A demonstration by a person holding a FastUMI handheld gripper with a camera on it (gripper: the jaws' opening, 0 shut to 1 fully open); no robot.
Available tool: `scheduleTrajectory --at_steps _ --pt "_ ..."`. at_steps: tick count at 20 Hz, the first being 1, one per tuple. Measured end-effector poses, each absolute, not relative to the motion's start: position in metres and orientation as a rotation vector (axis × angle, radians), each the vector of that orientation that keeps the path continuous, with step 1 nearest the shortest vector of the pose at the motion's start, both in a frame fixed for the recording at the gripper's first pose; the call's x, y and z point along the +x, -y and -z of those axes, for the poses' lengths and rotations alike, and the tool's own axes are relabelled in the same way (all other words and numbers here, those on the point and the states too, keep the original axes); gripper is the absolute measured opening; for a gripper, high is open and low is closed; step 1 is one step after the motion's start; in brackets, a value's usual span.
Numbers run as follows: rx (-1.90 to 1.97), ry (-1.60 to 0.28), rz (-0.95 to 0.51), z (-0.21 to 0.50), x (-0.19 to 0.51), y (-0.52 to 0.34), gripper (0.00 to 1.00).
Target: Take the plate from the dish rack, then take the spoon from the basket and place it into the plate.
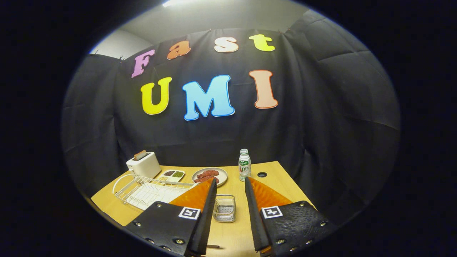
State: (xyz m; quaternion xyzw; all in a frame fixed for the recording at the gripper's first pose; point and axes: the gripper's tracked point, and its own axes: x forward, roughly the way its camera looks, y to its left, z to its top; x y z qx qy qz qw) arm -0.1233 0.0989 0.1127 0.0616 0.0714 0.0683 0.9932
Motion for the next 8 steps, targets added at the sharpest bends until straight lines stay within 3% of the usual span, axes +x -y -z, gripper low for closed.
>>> scheduleTrajectory --at_steps 2,4,8 --pt "0.157 -0.092 -0.138 -0.1 -0.106 -0.074 0.48" --pt "0.187 -0.063 -0.142 -0.08 -0.088 -0.049 0.63" --pt "0.25 -0.079 -0.106 -0.012 -0.054 -0.017 0.75"
